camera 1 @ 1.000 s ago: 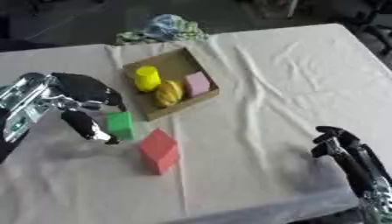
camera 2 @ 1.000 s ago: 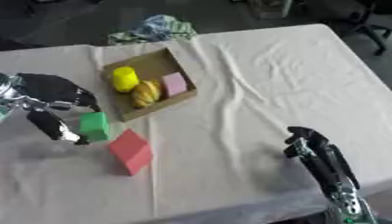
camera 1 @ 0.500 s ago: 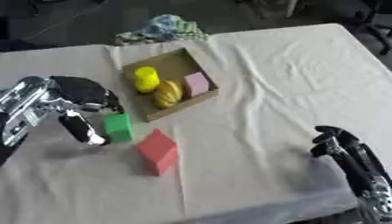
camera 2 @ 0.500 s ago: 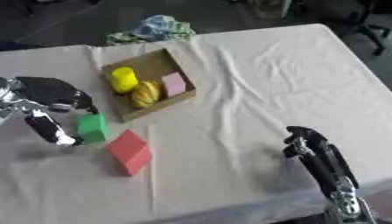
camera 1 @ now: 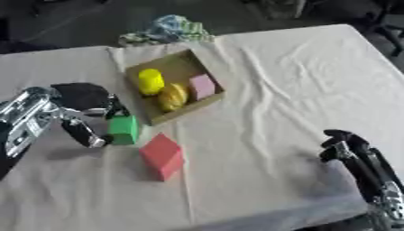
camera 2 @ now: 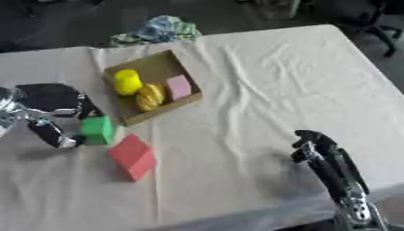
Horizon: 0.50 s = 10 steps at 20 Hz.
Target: Pick up objects on the table and place them in the box.
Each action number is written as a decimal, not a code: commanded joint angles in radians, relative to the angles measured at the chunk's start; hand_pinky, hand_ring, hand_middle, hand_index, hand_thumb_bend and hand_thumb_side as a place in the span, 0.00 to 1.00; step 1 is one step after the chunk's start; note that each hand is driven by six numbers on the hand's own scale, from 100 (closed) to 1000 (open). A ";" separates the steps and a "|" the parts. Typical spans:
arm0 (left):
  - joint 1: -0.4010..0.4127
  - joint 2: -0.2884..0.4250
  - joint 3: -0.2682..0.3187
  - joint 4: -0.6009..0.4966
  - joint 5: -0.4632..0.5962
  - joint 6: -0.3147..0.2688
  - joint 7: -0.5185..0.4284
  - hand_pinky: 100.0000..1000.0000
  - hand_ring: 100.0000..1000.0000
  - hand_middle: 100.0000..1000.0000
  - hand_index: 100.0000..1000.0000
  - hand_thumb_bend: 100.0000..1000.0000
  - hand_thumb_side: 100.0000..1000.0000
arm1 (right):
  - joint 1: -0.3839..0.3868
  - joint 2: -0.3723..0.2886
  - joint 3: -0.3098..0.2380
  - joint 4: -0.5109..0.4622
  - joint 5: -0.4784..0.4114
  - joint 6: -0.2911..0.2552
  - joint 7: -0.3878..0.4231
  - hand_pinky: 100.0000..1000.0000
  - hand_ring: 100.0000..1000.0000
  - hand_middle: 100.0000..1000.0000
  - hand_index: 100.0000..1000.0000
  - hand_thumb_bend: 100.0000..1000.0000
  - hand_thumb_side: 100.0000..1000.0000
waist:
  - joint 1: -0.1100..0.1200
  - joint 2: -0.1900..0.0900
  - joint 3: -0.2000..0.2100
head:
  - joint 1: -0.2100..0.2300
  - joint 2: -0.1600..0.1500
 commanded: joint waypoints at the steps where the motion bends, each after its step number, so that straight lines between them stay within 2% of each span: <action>1: -0.034 0.042 0.043 -0.066 0.055 0.025 0.023 0.47 0.36 0.37 0.62 0.00 0.19 | -0.005 -0.020 -0.009 -0.009 0.002 -0.004 -0.001 0.47 0.46 0.48 0.72 0.00 0.62 | 0.005 -0.020 0.000 | -0.003 -0.003; 4: -0.105 0.045 0.061 -0.100 0.081 0.047 0.015 0.48 0.36 0.38 0.63 0.00 0.19 | -0.002 -0.021 -0.007 -0.008 0.001 -0.004 0.000 0.47 0.46 0.48 0.72 0.00 0.62 | 0.005 -0.023 -0.001 | -0.002 -0.003; 6: -0.168 0.014 0.065 -0.075 0.073 0.054 0.012 0.48 0.37 0.38 0.63 0.03 0.19 | -0.001 -0.021 -0.004 -0.007 0.001 -0.004 0.003 0.47 0.46 0.48 0.72 0.00 0.62 | 0.004 -0.025 -0.003 | 0.001 -0.003; 10: -0.282 -0.120 0.083 0.088 -0.038 0.049 0.039 0.50 0.38 0.39 0.64 0.06 0.19 | -0.001 -0.015 0.002 -0.005 -0.003 -0.004 0.009 0.47 0.46 0.48 0.72 0.00 0.63 | -0.003 -0.029 -0.016 | 0.010 -0.003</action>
